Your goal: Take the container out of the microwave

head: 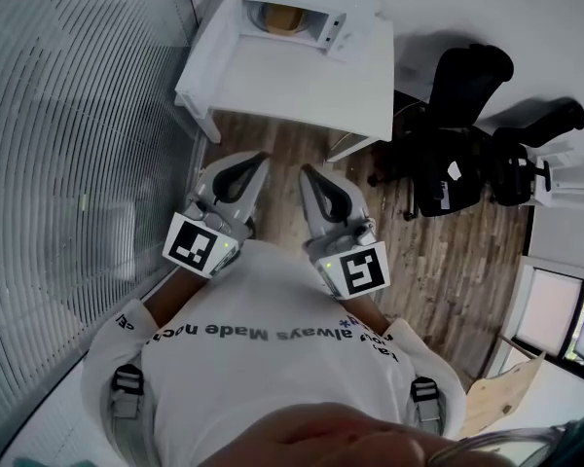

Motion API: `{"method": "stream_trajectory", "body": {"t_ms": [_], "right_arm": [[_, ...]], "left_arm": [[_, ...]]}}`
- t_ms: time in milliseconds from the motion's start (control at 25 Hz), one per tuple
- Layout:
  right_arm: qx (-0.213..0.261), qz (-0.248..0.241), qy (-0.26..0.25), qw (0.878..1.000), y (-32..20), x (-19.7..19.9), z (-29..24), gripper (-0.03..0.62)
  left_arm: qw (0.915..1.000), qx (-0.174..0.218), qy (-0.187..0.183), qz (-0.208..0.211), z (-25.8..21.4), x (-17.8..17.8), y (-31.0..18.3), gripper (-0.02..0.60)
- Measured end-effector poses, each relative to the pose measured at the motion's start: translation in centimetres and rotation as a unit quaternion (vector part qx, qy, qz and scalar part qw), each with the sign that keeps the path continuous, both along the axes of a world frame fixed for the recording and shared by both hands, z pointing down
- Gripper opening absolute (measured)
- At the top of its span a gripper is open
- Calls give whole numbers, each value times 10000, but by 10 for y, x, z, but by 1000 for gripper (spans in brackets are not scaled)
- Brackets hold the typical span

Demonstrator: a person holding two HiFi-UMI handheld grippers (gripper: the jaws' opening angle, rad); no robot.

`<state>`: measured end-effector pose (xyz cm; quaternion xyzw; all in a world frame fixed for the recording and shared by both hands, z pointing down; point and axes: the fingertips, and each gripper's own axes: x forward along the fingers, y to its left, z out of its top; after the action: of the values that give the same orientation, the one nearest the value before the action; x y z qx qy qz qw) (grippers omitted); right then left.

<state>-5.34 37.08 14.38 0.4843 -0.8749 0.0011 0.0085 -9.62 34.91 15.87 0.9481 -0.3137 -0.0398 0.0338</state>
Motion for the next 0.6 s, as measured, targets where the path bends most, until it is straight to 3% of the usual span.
{"method": "stream_trajectory", "body": {"t_ms": [320, 600], "right_arm": [[48, 183, -43, 9998, -89, -35, -2, 2], [-34, 260, 83, 9996, -132, -60, 10, 2]], "left_arm": [[9999, 53, 76, 78, -3, -38, -88, 3], [9997, 0, 162, 191, 8, -58, -136, 3]]}}
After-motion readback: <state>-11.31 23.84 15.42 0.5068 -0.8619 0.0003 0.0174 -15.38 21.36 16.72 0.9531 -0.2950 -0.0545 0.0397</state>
